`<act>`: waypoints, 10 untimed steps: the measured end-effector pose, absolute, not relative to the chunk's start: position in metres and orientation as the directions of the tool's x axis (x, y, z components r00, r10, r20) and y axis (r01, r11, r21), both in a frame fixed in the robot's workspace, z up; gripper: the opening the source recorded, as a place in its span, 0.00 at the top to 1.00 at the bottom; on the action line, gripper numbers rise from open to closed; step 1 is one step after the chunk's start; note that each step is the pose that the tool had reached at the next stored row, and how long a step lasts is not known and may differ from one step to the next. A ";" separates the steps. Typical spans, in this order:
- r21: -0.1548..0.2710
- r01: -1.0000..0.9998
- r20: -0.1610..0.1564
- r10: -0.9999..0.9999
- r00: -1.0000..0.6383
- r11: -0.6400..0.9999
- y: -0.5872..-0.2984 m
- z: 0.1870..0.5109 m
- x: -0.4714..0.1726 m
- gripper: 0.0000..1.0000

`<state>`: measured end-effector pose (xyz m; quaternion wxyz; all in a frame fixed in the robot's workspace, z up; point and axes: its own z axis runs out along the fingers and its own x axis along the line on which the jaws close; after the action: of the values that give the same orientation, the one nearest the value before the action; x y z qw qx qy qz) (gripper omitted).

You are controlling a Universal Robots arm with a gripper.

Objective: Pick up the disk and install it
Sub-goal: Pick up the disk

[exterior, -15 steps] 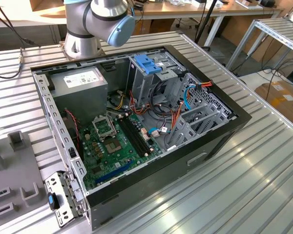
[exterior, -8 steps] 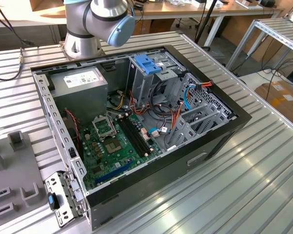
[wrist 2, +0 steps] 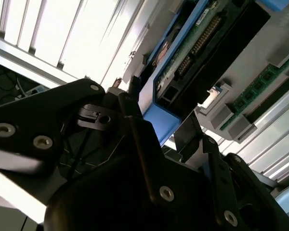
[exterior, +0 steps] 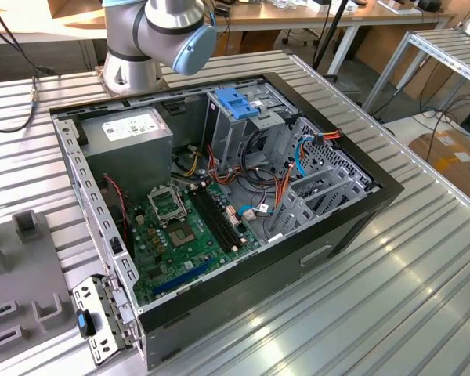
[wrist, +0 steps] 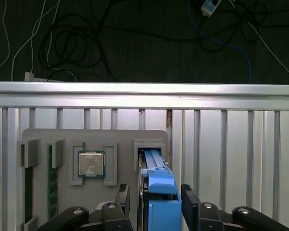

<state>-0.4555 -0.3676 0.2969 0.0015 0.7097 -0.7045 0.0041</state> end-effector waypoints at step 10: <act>-0.004 -1.000 0.008 -1.000 0.007 -0.007 -0.368 0.296 -0.455 0.63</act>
<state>-0.4555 -0.3676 0.2961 0.0014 0.7097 -0.7045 0.0041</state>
